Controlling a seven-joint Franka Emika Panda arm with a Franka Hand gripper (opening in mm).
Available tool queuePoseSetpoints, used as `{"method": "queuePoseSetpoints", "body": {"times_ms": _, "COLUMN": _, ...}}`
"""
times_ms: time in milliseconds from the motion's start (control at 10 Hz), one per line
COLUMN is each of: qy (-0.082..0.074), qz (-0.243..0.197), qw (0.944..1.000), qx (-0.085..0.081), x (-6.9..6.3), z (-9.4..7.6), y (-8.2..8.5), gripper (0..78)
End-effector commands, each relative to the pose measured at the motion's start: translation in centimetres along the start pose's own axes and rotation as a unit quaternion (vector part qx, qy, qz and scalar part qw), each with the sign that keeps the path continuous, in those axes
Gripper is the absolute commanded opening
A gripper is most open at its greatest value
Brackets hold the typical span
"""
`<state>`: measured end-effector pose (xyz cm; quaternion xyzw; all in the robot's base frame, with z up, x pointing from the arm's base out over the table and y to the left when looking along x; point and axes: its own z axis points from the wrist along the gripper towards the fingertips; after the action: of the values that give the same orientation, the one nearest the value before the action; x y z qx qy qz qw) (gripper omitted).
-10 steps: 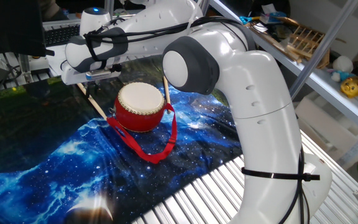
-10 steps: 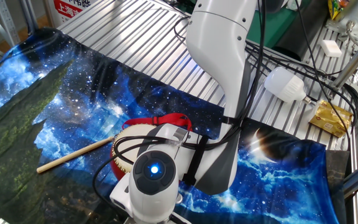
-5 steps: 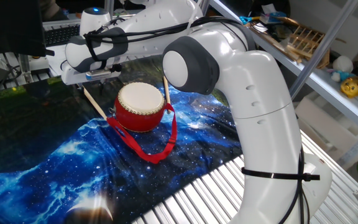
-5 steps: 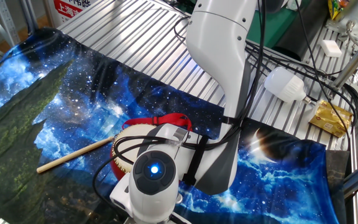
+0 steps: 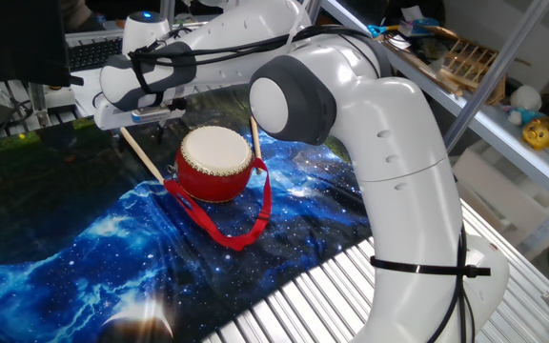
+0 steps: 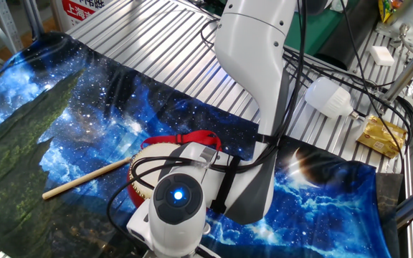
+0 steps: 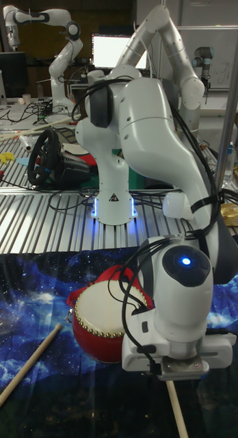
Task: Play the drum
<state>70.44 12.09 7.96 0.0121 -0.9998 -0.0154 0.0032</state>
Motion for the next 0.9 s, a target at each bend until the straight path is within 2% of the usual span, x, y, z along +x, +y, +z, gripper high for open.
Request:
{"method": "queuePoseSetpoints", "body": {"times_ms": 100, "qy": -0.01, "qz": -0.015, "qw": 0.9998, "qx": -0.004, "x": -0.62, "z": 0.82, "y": 1.26, "gripper": 77.5}}
{"method": "queuePoseSetpoints", "body": {"times_ms": 900, "qy": -0.01, "qz": -0.025, "qw": 0.9996, "qx": 0.001, "x": -1.19, "z": 1.11, "y": 1.03, "gripper": 77.5}}
